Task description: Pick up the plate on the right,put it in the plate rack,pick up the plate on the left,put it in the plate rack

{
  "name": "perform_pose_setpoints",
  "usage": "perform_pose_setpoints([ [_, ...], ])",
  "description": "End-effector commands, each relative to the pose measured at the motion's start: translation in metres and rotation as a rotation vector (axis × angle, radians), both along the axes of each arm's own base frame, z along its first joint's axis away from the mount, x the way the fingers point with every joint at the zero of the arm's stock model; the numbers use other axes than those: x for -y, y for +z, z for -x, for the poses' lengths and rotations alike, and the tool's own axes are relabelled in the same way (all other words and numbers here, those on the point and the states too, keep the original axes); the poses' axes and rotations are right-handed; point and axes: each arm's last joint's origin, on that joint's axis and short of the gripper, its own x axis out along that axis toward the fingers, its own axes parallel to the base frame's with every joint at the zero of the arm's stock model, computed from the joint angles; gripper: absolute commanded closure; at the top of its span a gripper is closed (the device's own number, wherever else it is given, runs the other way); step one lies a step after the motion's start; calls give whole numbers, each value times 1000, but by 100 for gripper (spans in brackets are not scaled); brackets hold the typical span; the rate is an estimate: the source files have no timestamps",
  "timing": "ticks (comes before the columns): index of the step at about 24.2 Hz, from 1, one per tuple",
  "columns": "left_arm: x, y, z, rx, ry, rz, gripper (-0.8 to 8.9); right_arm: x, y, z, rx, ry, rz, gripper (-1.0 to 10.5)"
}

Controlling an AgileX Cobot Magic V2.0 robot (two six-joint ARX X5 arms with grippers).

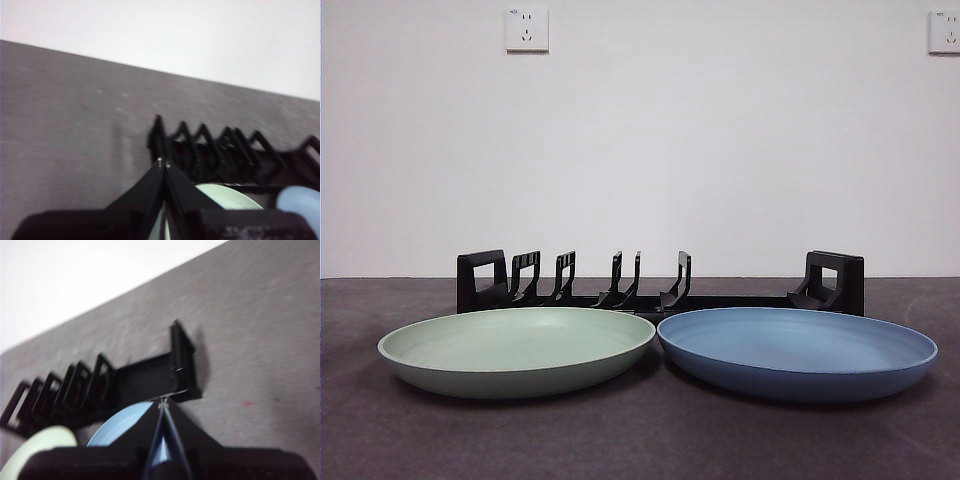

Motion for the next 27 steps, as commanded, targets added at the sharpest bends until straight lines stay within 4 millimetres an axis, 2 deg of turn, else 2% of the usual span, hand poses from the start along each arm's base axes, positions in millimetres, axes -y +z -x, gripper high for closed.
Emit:
perform_pose_setpoints([
  [1, 3, 6, -13, -35, -91, 1, 818, -2, 7, -15, -56, 72, 51, 957],
  [6, 8, 12, -41, -129, -260, 52, 817, -6, 12, -45, -202, 192, 80, 947],
  [10, 13, 8, -61, -217, -396, 99, 793, -8, 6, -66, -318, 275, 72, 934],
  [11, 13, 7, -65, -237, -419, 96, 696, -9, 2, -71, -344, 289, 68, 859],
  [13, 15, 4, -69, -258, -416, 94, 528, -9, -5, -77, -382, 292, 63, 629],
  [14, 15, 4, -69, -257, -415, 91, 495, -9, -8, -79, -395, 290, 63, 580],
  [19, 27, 16, -70, -210, -433, 34, 492, -9, -18, -87, -440, 290, 69, 573],
  [25, 67, 45, -60, -127, -494, -177, 494, -9, -55, -109, -592, 271, 88, 578],
  [27, 81, 50, -55, -95, -520, -229, 494, -10, -69, -117, -627, 276, 83, 629],
])
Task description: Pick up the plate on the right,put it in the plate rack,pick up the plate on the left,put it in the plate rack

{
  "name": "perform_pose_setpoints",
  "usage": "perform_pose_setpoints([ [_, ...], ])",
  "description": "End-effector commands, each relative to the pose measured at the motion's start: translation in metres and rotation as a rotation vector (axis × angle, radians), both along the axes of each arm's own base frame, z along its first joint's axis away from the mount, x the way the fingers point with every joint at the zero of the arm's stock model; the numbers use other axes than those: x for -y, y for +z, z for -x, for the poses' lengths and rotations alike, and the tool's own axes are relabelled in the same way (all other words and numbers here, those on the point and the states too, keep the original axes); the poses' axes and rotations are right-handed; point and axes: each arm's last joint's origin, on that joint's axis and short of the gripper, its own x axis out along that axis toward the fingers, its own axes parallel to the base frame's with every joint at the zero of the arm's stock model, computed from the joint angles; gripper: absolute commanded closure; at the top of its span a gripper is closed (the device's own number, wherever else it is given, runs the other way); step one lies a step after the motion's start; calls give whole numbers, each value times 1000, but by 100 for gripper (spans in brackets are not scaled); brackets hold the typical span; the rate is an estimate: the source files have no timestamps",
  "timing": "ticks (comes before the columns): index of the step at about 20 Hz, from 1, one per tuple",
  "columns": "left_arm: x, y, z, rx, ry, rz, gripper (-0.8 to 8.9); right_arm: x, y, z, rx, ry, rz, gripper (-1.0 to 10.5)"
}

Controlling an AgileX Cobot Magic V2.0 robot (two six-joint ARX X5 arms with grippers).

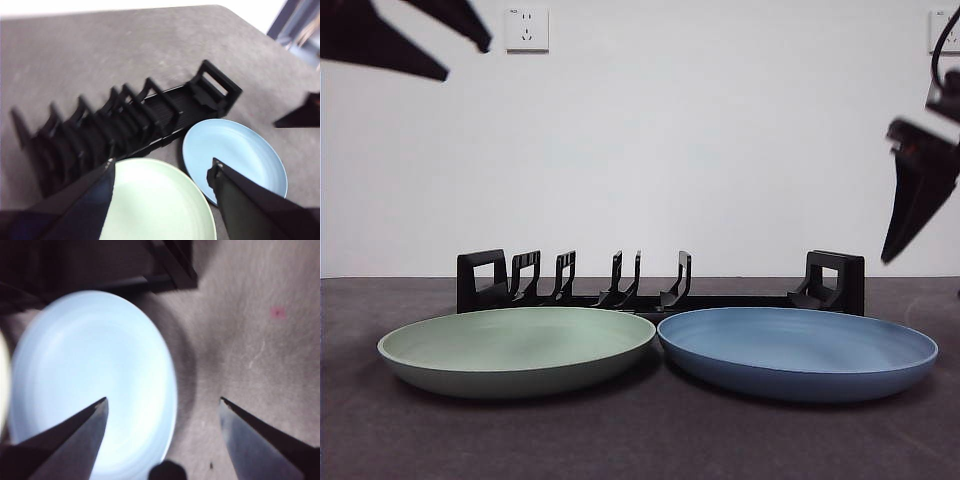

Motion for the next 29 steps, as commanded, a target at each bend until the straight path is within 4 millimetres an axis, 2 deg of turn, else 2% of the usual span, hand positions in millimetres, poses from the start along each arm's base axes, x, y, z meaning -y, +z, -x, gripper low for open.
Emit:
perform_pose_setpoints([
  [1, 14, 2, 6, 57, -49, -66, 494, -1, -13, -8, -24, 13, 4, 652],
  [7, 39, 2, 20, 101, -87, -138, 494, -9, -43, -19, -118, 46, -15, 669],
  [8, 41, 2, 22, 104, -91, -143, 494, -10, -47, -20, -133, 48, -14, 696],
  [10, 43, 1, 23, 106, -99, -147, 494, -11, -51, -20, -149, 48, -6, 907],
  [11, 44, 1, 24, 105, -96, -156, 494, -11, -51, -20, -149, 47, -5, 958],
  [15, 47, -4, 30, 129, -181, -267, 494, -11, -49, -19, -156, 30, -11, 958],
  [19, 60, -5, 41, 270, -353, -399, 494, -10, -29, -13, -134, 23, -28, 958],
  [22, 75, -3, 55, 402, -501, -467, 494, -10, -1, -5, -134, 24, -28, 958],
  [25, 92, -4, 60, 491, -544, -507, 495, -13, 28, -1, -101, 39, -30, 958],
  [29, 116, -18, 64, 543, -603, -615, 495, -30, 60, -2, -77, 102, -28, 958],
])
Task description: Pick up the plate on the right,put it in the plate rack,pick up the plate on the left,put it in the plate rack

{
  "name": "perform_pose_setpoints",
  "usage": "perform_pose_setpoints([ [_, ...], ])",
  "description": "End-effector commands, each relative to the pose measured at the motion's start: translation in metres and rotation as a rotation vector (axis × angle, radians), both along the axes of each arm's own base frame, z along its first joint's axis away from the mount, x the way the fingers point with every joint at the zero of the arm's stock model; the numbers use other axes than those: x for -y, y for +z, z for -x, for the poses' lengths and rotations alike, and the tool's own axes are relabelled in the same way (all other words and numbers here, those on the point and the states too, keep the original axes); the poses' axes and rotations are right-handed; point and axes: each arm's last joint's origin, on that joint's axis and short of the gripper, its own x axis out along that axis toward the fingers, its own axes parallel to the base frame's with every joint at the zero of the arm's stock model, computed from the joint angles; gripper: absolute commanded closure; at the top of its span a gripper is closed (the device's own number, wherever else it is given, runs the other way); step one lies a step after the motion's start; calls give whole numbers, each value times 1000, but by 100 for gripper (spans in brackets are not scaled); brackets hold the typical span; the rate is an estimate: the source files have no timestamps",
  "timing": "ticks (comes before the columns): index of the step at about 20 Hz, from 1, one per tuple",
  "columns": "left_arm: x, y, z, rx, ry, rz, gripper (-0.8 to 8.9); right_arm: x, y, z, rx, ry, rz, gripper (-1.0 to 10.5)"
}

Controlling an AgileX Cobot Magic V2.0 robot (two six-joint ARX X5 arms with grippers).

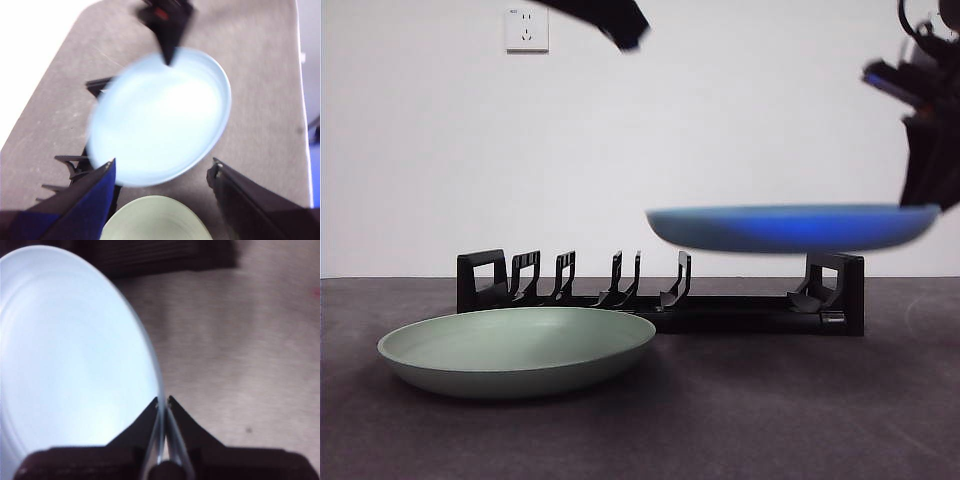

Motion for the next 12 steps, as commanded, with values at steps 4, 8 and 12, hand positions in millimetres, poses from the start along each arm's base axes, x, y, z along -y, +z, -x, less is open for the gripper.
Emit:
perform_pose_setpoints([
  [4, 25, -21, 3, 70, -45, -162, 495, -25, 25, -2, 71, 87, -20, 958],
  [8, 31, -33, -2, 62, -18, -216, 495, -36, 32, 0, 65, 162, -115, 958],
  [12, 33, -35, -2, 56, -23, -223, 585, -36, 32, 0, 61, 173, -134, 958],
])
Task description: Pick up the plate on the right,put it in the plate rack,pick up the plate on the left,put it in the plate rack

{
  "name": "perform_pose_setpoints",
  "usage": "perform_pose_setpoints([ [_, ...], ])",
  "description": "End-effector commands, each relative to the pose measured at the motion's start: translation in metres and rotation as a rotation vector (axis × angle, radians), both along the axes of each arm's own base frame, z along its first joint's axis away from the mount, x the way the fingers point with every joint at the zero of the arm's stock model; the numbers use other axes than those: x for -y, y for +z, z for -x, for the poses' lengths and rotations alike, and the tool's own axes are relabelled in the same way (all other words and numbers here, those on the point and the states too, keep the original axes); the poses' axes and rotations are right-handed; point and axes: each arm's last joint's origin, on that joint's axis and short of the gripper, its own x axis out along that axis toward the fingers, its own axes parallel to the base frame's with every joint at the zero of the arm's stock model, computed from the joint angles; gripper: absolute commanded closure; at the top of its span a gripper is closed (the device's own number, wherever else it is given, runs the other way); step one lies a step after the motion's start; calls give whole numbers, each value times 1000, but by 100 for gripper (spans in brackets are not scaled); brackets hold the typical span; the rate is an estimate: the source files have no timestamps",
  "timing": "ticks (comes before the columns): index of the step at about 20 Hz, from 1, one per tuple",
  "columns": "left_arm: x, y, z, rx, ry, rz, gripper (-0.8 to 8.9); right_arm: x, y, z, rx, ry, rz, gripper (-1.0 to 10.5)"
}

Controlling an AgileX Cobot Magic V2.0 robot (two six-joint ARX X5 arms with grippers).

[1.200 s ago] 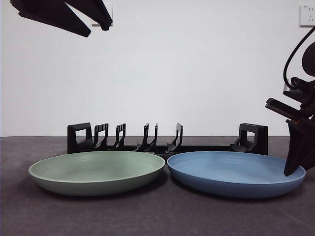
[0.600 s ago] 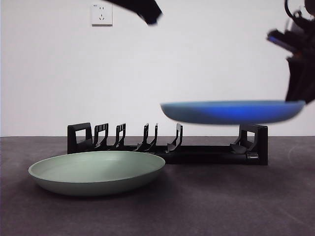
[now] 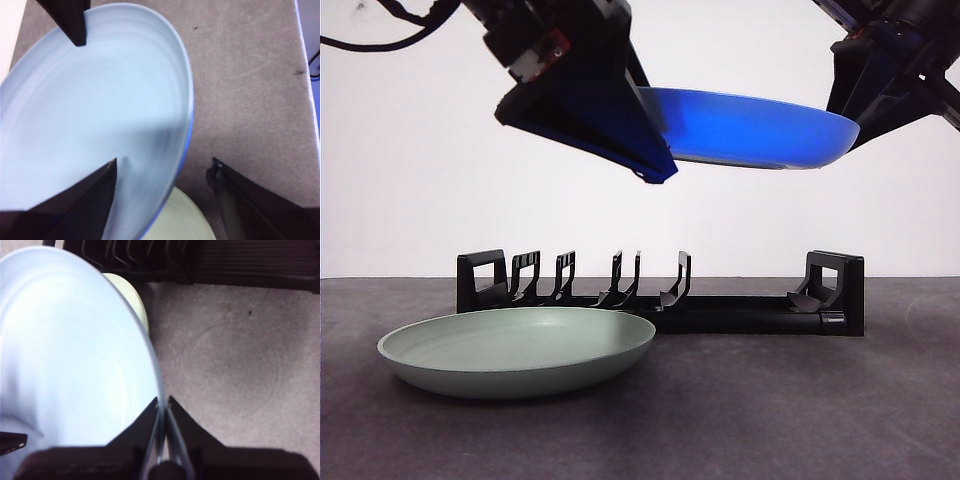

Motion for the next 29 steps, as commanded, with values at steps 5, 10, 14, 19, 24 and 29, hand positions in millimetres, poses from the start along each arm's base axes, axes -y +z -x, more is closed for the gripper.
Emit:
perform_pose_setpoints([
  [5, 1, 1, 0, 5, -9, 4, 822, -1, 1, 0, 1, -2, -11, 958],
  [10, 1, 1, 0, 1, -11, 3, 822, -1, 9, -4, 48, -2, -22, 936],
  [14, 1, 1, 0, 1, -11, 3, 822, -2, 31, -8, 166, 8, -44, 566],
  [19, 2, 5, -3, -11, 38, 75, 822, 1, 75, -1, 388, -1, -95, 442],
  [24, -15, 25, -46, -128, 331, 517, 822, 15, 118, 27, 672, -198, -29, 444],
  [29, -51, 44, -87, -342, 369, 920, 822, 25, 136, 52, 784, -291, 52, 446],
])
